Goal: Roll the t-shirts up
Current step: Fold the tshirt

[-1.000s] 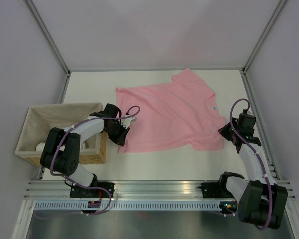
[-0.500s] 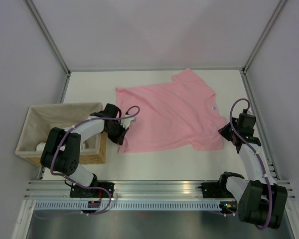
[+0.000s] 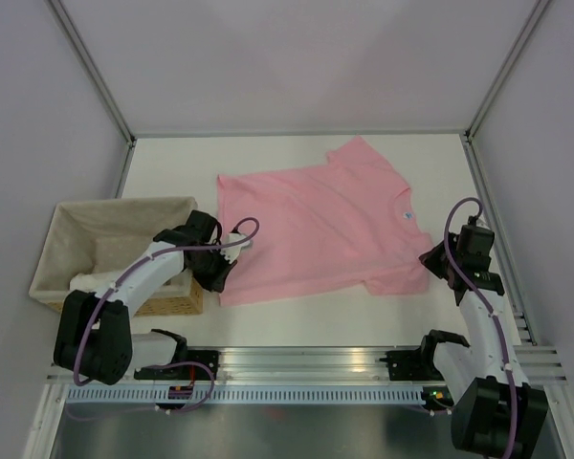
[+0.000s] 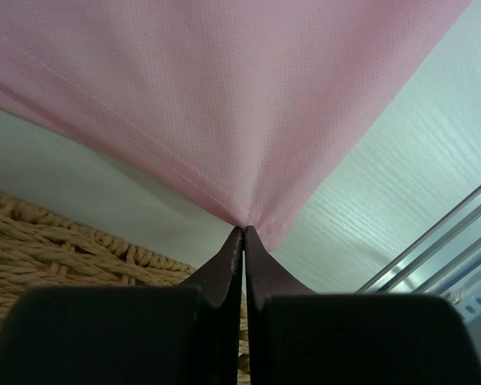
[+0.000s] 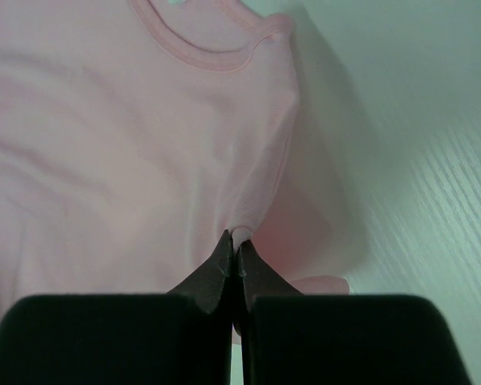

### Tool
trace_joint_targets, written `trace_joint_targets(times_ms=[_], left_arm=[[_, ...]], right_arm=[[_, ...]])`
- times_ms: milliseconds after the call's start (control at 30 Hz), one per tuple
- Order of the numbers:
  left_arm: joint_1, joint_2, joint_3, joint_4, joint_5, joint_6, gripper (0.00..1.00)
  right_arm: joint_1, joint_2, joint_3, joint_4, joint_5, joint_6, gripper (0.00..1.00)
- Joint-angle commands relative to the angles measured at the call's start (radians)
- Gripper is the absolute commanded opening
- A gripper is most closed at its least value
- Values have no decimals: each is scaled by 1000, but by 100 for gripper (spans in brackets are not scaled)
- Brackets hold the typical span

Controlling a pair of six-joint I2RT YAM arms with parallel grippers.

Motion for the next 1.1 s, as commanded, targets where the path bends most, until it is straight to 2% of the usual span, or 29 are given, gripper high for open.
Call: trace_joint_targets(times_ms=[0, 200, 333, 500, 633, 667, 733, 800, 833, 867, 900, 967, 1000, 1067], left_arm=[[1, -64, 17, -62, -27, 57, 2], [1, -72, 184, -58, -11, 3, 2], [1, -87, 184, -73, -13, 6, 2], [3, -100, 174, -96, -23, -3, 2], [3, -29, 255, -64, -31, -23, 2], [1, 35, 329, -58, -39, -29, 2], [3, 104, 440, -52, -80, -40, 2], [4, 211, 642, -52, -106, -67, 2], [6, 248, 714, -45, -129, -98, 2], [12, 279, 855, -39, -144, -116, 2], [17, 334, 923, -29, -161, -138, 2], [30, 370, 1084, 20, -220, -178, 2], [38, 397, 1127, 34, -252, -187, 2], [55, 420, 1251, 66, -278, -210, 2]], right_arm=[[-6, -43, -1, -48, 6, 14, 0], [-6, -38, 59, -45, -5, 37, 0], [-6, -42, 70, -104, -19, 12, 0], [-7, -133, 72, -137, -26, 47, 0], [-7, -50, 90, -13, -31, 103, 0], [-7, 37, 105, 85, -60, 121, 0], [-7, 145, 208, 168, -78, 184, 0], [-6, 322, 402, 250, -97, 212, 0], [-6, 441, 483, 254, -95, 218, 0], [-6, 496, 569, 242, -95, 224, 0], [-6, 548, 752, 216, -100, 229, 0], [-6, 655, 922, 192, -131, 261, 0], [-6, 679, 1066, 193, -144, 271, 0], [-6, 731, 1201, 187, -143, 278, 0]])
